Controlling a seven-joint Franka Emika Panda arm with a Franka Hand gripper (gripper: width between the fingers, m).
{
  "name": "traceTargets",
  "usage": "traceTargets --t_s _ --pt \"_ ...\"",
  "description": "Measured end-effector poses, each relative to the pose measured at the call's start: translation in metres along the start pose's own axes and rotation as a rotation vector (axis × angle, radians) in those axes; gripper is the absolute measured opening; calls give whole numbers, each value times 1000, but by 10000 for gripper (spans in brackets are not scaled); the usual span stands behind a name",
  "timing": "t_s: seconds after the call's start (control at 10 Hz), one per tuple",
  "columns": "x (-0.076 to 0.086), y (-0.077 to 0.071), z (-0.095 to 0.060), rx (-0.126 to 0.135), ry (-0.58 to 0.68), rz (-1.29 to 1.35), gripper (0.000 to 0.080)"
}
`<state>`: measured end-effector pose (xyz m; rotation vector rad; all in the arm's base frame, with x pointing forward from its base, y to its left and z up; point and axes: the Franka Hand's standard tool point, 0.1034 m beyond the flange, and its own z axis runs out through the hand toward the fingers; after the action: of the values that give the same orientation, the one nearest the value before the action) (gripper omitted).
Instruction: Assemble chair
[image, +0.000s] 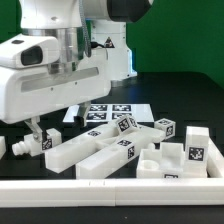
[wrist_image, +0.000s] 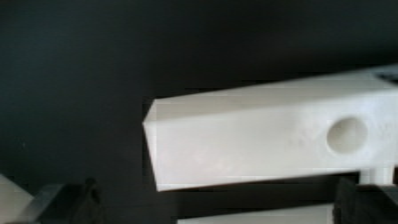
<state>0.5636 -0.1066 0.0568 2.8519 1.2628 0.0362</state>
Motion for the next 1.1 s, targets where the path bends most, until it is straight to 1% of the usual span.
traceTargets --t_s 0.1,0.2,0.3,0.4,0.5,0.6,1.0,1.1 --pt "-2 0 1 2 -2 -25 649" --pt "-10 -1 3 12 -17 -86 649" --pt "-19 -1 5 17 -33 -140 649" --pt "-28 1 7 11 -47 -244 649" --pt "-42 2 11 -11 -44 -320 649" --pt "-48 2 12 -7 -51 -381 649" --pt "-56 5 13 -3 -92 -629 649" --pt "-59 1 14 5 -106 -688 649"
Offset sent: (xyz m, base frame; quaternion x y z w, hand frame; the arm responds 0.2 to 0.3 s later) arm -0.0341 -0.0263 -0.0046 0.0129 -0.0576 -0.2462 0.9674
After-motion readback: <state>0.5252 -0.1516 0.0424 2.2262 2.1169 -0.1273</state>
